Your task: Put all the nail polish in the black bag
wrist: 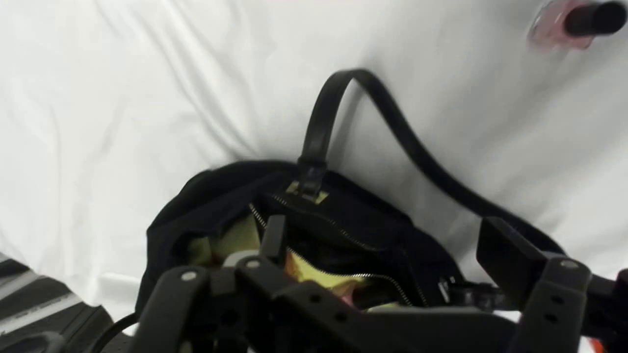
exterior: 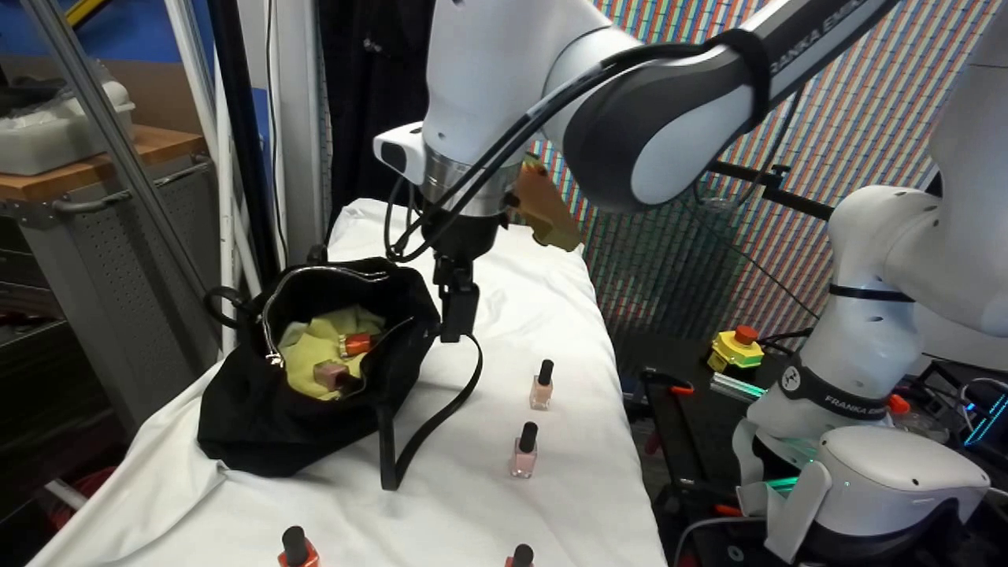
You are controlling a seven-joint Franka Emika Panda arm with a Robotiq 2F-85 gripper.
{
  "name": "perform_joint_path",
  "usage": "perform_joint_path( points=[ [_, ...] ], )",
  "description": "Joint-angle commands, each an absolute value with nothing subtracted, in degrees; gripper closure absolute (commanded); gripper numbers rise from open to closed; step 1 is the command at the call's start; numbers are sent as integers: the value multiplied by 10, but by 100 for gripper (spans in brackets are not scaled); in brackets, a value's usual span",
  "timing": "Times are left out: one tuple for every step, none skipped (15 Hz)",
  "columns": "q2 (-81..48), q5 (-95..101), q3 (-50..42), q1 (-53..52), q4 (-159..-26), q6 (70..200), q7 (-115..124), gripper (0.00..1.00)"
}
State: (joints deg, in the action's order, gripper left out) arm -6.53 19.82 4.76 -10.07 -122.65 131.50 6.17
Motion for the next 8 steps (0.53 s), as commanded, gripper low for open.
perform_joint_path(
  points=[
    [28, 145, 67, -97, -1315, 1285, 52, 0],
    [43, 136, 70, -97, -1335, 1285, 57, 0],
    [56, 126, 73, -96, -1353, 1284, 55, 0],
    [67, 121, 74, -96, -1371, 1288, 60, 0],
    [76, 126, 75, -94, -1392, 1302, 74, 0],
    [83, 127, 75, -93, -1409, 1308, 78, 0],
    [87, 128, 74, -91, -1424, 1312, 80, 0],
    [90, 135, 74, -89, -1438, 1325, 90, 0]
  ],
)
